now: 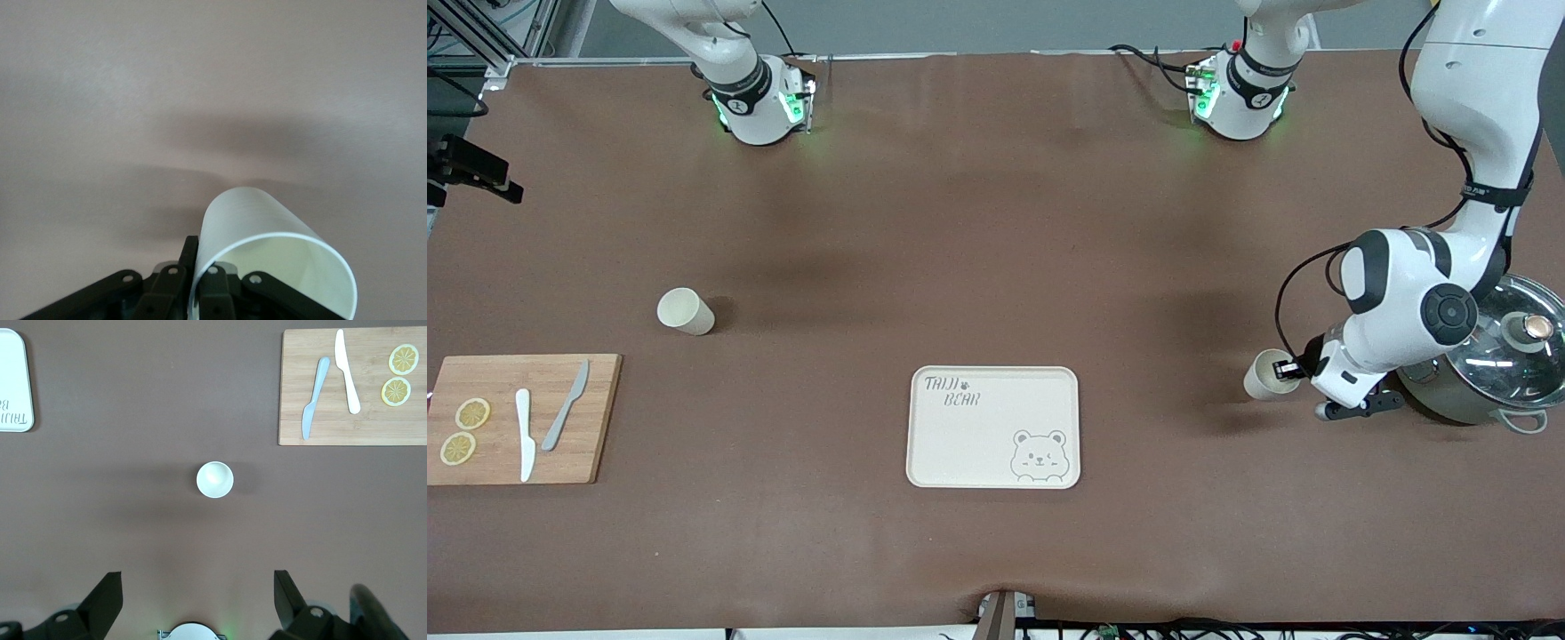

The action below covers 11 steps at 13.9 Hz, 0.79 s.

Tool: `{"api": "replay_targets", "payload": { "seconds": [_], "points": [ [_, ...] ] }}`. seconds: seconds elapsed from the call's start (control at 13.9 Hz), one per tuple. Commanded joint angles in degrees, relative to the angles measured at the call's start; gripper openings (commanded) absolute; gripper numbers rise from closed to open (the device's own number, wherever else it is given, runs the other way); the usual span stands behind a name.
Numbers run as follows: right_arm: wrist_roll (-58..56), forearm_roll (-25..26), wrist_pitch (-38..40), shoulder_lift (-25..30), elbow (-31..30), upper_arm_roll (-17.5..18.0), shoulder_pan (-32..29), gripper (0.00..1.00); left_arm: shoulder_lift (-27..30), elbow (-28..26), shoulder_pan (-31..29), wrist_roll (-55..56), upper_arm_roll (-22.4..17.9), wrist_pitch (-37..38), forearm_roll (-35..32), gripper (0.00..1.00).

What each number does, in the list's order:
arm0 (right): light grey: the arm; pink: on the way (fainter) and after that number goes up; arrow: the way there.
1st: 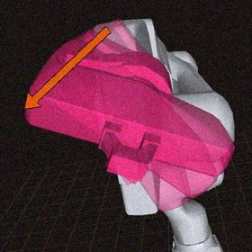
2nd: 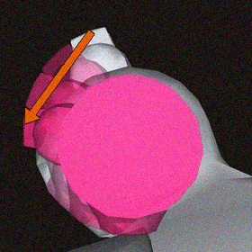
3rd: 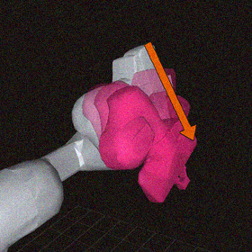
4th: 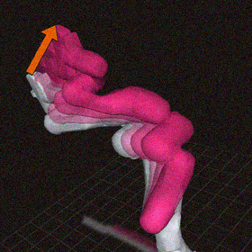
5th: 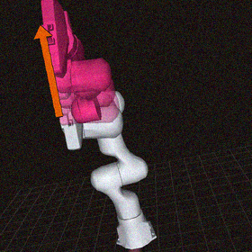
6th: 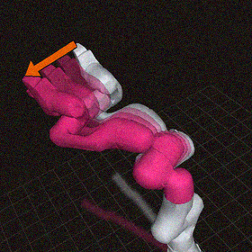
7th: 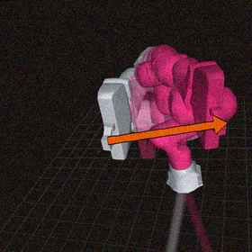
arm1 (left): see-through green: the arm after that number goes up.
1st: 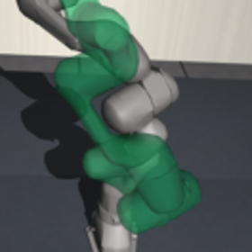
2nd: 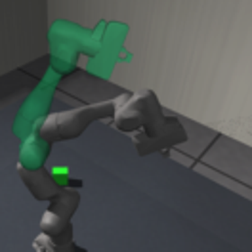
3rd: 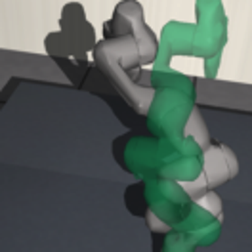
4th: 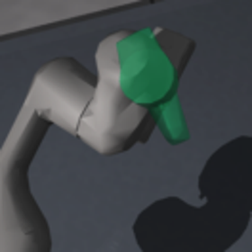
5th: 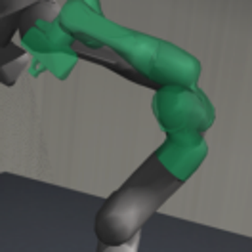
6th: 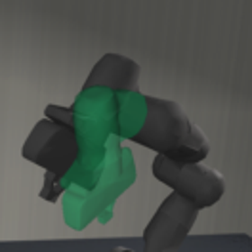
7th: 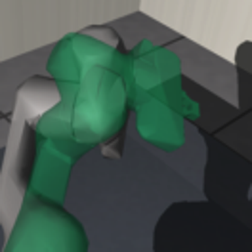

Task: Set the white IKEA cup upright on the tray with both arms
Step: 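Lift the cup with the left gripper and carry it onto the tray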

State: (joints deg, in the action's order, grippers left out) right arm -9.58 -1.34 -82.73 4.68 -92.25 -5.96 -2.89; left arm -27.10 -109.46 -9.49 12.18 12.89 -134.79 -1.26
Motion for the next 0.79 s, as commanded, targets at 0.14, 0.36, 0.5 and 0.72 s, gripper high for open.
{"api": "replay_targets", "payload": {
  "seconds": [0.14,0.36,0.5,0.72],
  "points": [
    [0.17,0.55,0.29,-0.55,1.02,0.51,-0.81,1.00,-1.29,3.72,0.35,0.30,2.92,0.41,2.31,0.00],
    [-0.18,0.63,0.20,-1.33,1.10,0.51,-0.45,1.00,-1.47,5.39,1.32,0.65,4.07,0.41,3.99,0.00],
    [-0.26,0.81,-0.06,-4.39,1.46,0.51,-0.28,1.00,-1.29,6.36,4.29,3.97,4.07,0.50,3.99,0.00],
    [-0.09,0.81,0.55,-5.99,2.42,0.42,-0.89,1.00,-3.83,10.66,7.72,10.04,4.07,0.59,3.99,0.00]
  ]
}}
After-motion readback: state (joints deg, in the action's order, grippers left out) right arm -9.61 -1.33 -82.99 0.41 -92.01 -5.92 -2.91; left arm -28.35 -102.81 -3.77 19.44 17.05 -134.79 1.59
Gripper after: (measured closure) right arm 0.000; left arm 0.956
